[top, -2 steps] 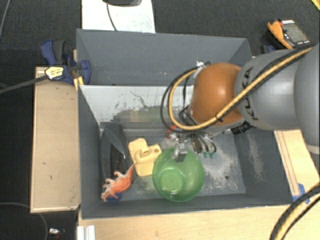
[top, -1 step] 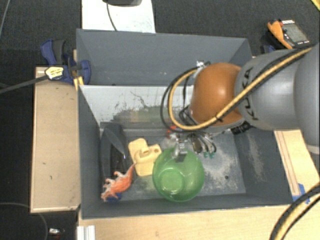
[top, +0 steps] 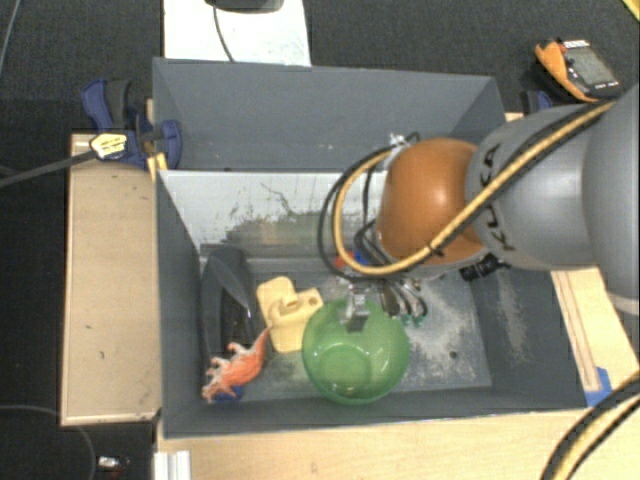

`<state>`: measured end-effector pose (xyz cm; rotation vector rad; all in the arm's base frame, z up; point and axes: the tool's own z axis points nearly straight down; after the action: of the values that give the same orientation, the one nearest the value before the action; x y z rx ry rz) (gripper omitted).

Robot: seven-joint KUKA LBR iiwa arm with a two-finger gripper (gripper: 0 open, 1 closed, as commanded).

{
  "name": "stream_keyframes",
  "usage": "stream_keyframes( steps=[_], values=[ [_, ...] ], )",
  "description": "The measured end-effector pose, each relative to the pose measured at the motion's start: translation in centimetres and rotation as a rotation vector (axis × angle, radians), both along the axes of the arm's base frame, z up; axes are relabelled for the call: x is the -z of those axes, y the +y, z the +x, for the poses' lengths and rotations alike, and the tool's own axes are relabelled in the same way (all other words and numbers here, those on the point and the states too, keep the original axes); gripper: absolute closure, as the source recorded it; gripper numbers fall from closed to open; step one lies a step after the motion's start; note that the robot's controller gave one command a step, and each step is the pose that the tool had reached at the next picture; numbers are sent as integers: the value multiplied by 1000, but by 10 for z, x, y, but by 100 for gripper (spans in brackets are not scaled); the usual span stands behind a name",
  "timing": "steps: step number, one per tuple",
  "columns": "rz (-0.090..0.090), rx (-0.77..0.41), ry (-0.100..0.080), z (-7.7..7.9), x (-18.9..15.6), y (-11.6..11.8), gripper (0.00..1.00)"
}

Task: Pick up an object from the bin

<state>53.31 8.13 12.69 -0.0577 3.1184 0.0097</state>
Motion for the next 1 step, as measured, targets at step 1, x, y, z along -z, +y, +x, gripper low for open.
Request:
stream_keyframes(
  steps=[1],
  values=[
    [0,7,-3,-3,6,-7,100]
  ],
)
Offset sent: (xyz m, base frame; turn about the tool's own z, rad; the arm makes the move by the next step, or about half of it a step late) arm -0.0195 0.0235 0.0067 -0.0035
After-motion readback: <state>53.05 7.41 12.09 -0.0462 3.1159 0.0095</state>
